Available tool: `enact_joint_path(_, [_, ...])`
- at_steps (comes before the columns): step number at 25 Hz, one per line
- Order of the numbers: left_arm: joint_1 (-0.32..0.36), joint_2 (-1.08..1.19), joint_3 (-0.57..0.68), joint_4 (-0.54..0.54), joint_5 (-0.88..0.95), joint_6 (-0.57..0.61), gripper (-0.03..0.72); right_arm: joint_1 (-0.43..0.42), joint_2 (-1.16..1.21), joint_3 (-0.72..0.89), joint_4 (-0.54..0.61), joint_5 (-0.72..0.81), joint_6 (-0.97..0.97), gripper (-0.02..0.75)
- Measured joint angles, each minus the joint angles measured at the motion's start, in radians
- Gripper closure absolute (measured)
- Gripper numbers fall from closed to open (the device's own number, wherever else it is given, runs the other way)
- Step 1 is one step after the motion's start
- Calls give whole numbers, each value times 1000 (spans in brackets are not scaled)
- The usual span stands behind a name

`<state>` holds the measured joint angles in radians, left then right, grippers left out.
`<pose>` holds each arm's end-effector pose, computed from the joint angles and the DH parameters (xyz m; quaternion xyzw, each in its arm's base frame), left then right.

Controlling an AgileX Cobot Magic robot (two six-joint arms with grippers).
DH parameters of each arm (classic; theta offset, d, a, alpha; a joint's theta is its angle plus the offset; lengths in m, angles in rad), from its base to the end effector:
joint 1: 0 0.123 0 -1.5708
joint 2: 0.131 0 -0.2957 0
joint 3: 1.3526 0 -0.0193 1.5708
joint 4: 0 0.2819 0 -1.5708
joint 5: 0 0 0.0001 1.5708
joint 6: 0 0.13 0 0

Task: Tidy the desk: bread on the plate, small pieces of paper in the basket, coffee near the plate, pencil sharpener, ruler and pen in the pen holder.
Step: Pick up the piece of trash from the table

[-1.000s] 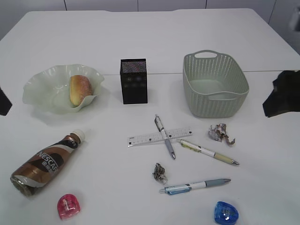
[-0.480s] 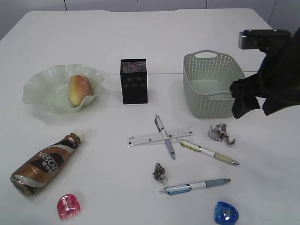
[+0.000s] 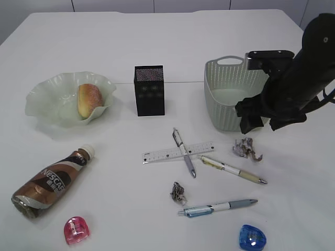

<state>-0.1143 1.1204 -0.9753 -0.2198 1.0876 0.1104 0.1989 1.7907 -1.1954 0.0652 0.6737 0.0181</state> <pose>0.2390 -0.0527 0.2910 0.0798 0.9687 -0.1061 0.2096 0.3976 0.0855 0.1602 -0.0676 0.9785 0.0456 0.1893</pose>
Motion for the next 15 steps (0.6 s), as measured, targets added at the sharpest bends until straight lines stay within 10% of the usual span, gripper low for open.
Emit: enact_joint_path(15, [0,0,0,0,0,0,167,0,77,65,24,-192,-8,206])
